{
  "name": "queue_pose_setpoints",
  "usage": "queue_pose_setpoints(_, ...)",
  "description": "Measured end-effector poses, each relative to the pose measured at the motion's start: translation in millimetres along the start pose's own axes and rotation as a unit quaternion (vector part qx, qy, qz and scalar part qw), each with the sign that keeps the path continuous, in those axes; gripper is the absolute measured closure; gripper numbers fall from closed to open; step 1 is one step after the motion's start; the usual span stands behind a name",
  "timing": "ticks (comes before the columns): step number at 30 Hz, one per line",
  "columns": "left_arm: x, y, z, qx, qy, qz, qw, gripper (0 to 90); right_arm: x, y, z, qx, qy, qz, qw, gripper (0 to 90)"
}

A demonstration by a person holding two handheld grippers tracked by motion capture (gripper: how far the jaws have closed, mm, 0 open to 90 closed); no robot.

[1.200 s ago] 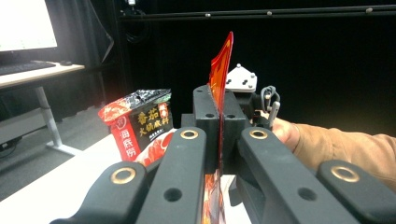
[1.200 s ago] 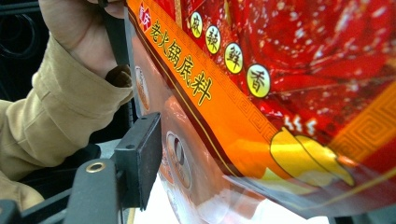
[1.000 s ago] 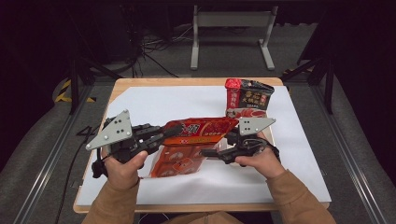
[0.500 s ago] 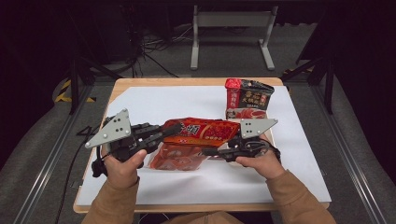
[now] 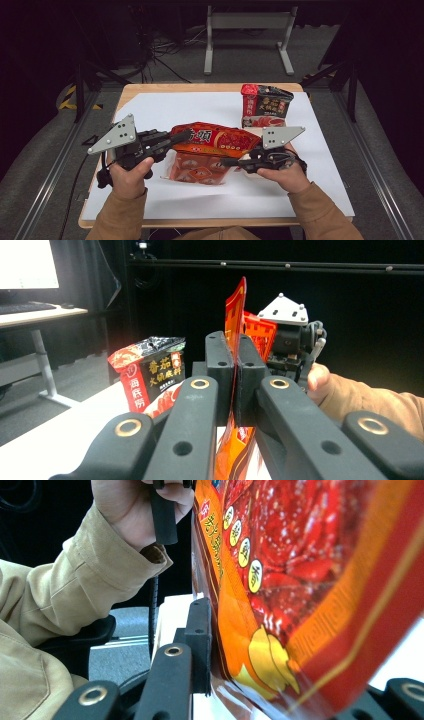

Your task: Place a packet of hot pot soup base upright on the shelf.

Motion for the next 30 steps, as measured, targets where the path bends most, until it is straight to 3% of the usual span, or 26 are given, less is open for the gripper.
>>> queue_pose_setpoints(4,-1.9,-0.7,-2.0,0.0,0.007,-0.006,1.0,83.5,4.5,5.6,-1.6,-0.01,-0.008,-0.012,0.9998,71.7)
queue_pose_setpoints(10,-2.3,-0.5,-2.5,0.002,0.005,-0.019,0.9998,70.2,11.0,14.6,-1.7,-0.019,-0.018,-0.024,0.9994,71.7)
queue_pose_setpoints(16,-4.0,5.3,-10.0,0.019,0.004,-0.039,0.999,49.1,21.1,26.8,-1.2,-0.043,-0.013,-0.041,0.9981,71.7)
queue_pose_setpoints(23,-8.9,10.4,-15.5,0.03,-0.004,-0.069,0.9972,45.6,31.6,39.7,-0.5,-0.058,-0.023,-0.045,0.997,71.7)
queue_pose_setpoints(30,-20.6,11.7,-29.0,0.043,0.011,-0.089,0.9951,44.1,47.2,54.1,0.1,-0.076,-0.028,-0.051,0.9954,71.7)
Point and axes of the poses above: each handheld gripper's, and its own axes: y roughly backward along the jaws, x roughly out of its top, z roughly to its right, the point moved 4 cm from there along -y, roughly forward along the jaws, and after that the axes turned 7 degrees about -y, right-handed, at the moved point
